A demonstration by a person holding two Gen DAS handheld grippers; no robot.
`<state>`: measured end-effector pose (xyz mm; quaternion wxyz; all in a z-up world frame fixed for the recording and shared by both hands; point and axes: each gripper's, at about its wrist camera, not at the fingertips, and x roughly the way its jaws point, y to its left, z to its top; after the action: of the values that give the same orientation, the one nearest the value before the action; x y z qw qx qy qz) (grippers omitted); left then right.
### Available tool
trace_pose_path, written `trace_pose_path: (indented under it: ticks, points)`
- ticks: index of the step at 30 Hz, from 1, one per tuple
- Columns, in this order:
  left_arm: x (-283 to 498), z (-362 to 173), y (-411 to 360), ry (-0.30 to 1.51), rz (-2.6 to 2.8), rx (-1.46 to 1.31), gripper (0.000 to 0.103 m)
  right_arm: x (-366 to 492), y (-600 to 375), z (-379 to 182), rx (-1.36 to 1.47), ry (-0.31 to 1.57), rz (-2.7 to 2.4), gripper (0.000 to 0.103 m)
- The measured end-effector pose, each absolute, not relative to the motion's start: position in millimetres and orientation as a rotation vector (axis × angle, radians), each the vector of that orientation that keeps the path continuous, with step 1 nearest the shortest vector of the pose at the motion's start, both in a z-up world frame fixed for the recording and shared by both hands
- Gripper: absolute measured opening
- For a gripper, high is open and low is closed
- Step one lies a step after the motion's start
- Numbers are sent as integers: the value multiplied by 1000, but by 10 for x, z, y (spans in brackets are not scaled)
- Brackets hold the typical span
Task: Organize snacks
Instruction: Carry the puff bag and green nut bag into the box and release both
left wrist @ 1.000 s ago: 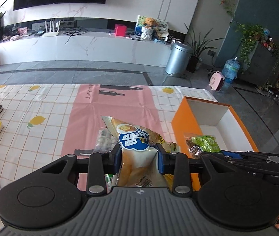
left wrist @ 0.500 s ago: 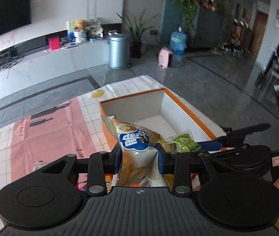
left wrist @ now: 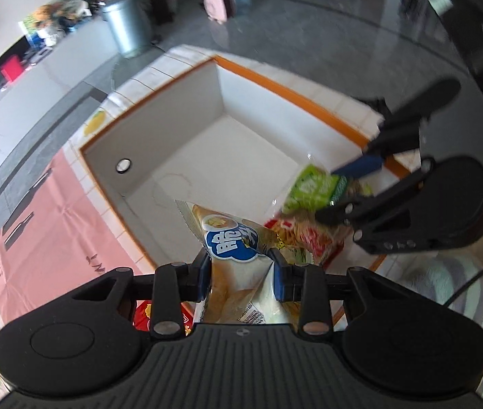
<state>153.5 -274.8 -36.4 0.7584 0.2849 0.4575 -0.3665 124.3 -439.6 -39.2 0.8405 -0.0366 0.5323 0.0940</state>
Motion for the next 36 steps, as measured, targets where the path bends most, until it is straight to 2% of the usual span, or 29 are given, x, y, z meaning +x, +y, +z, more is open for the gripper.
trace_pose_path:
  ticks: [6, 20, 22, 26, 28, 33, 36]
  points:
    - [1616, -560, -2929, 1055, -860, 782, 39, 1359, -4367, -452, -262, 1206, 254, 34]
    - [1718, -941, -3034, 1066, -887, 943, 42, 1605, -4291, -591, -299, 1251, 302, 34]
    - [1721, -951, -3026, 1059, -888, 942, 49, 1635, -4280, -604, -287, 1252, 308, 34]
    - [1741, -944, -2996, 1069, -920, 916, 57, 1675, -4255, -609, -281, 1254, 298, 34]
    - [1744, -922, -2973, 1059, -925, 904, 66, 1696, -4261, -608, -279, 1254, 289, 35]
    - [1776, -774, -2893, 1033, -919, 833, 72, 1760, -4257, -629, -265, 1256, 272, 35]
    - [1792, -675, -2835, 1023, -901, 784, 72, 1804, -4238, -667, -251, 1259, 267, 35]
